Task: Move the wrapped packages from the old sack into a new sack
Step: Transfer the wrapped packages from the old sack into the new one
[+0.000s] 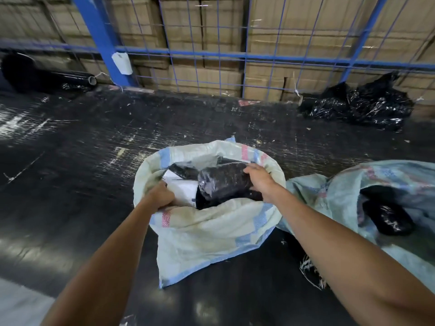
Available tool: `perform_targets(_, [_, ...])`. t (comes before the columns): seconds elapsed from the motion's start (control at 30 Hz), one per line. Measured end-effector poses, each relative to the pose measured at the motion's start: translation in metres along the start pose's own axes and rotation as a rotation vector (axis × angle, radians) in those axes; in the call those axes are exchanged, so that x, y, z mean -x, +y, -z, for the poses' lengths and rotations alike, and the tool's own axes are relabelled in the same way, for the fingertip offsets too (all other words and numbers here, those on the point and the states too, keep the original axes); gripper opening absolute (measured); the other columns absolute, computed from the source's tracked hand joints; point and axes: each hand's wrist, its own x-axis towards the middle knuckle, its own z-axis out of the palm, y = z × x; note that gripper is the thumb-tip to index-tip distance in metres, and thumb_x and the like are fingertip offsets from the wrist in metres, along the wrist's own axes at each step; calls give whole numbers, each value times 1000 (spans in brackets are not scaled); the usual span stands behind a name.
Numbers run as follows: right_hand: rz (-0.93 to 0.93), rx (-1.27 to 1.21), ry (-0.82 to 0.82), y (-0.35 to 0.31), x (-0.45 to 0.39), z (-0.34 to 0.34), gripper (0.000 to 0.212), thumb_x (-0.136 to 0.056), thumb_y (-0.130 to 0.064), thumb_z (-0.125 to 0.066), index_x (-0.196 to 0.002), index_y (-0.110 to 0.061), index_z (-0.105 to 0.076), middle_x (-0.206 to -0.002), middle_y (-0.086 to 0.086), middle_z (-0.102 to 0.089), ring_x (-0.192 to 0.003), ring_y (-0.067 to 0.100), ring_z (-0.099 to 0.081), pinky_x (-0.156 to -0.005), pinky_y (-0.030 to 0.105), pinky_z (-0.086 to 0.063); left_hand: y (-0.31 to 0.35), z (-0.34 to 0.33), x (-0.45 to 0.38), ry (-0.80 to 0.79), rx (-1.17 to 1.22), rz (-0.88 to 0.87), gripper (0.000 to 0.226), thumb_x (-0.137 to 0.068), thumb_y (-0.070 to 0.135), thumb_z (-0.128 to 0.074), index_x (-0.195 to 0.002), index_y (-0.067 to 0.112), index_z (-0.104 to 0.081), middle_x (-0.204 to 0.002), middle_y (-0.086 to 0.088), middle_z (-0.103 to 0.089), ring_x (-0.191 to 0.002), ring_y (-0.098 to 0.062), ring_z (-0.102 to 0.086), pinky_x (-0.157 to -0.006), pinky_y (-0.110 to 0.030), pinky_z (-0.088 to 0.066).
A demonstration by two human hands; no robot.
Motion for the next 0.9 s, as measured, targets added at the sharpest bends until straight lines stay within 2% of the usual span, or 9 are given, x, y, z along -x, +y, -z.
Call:
perform_targets(0.07, [189,206,17,1,-5,-2,36,-100,-26,-51,-135,-26,-51,-139,2,-52,-125,22,-50,-107,35,-40,-2,1,-6,30,-208,-54,105,-55,39,-89,-146,21,-41,-134,-7,-59,-116,-26,-60,-102,-37,-50])
perform_targets(0.13, [300,443,-50,1,-6,-2,49,-99,-36,-53,-146,-30,-40,-147,5,-42,-133,26,-44,-110,36,-37,25,7,32,18,-359,-119,117,-59,48,-90,-154,14,-30,-141,-5,-52,-126,-26,-53,-109,-35,-42])
perform_targets(0.23, [221,755,-215,3,-7,10,86,-88,-61,-58,-156,-32,-14,-161,7,-19,-146,29,-26,-116,43,-30,45,15,55,-30,-531,-7,101,-82,46,-75,-157,13,-16,-151,-15,-42,-135,-35,-44,-110,-43,-36])
perform_targets(0.33, [78,1086,-221,5,-4,28,111,-70,-72,-69,-156,-31,-12,-163,9,-12,-147,38,-18,-117,53,-24,60,29,55,-21,-689,-48,80,-84,64,-48,-148,19,-35,-146,-11,-49,-127,-29,-51,-103,-36,-40])
perform_targets(0.57, [-32,1381,-210,-18,14,45,81,-90,-37,-61,-154,-43,-12,-162,0,26,-147,45,15,-115,57,-16,95,52,53,-221,-938,-63,49,-90,46,-49,-135,26,-50,-147,4,-49,-129,-22,-50,-106,-34,-40])
perform_targets(0.63, [18,1352,-249,-15,16,47,76,-89,-37,-63,-153,-42,-22,-164,-1,16,-148,42,9,-115,58,-17,99,43,60,-238,-972,-86,43,-82,47,-53,-117,25,-60,-134,2,-60,-114,-21,-57,-98,-32,-45])
perform_targets(0.7, [130,1248,-221,-8,12,55,60,-86,-46,-65,-143,-34,-46,-160,4,-18,-143,37,-23,-110,47,-34,113,25,73,-154,-896,-170,26,-83,39,-59,-101,21,-66,-115,-3,-68,-97,-22,-63,-83,-32,-49])
perform_targets(0.8, [371,821,59,-2,16,75,21,-89,-36,-62,-104,-26,-72,-119,3,-67,-109,24,-62,-85,27,-48,155,-8,91,39,-757,-296,21,-83,30,-57,-96,16,-66,-103,-6,-66,-93,-27,-63,-76,-36,-47])
perform_targets(0.9, [448,537,342,8,24,113,18,-90,-29,-55,-87,-25,-72,-89,0,-75,-88,22,-69,-81,33,-55,214,-51,120,114,-568,-503,15,-88,29,-51,-89,25,-65,-95,0,-62,-96,-27,-60,-80,-35,-48])
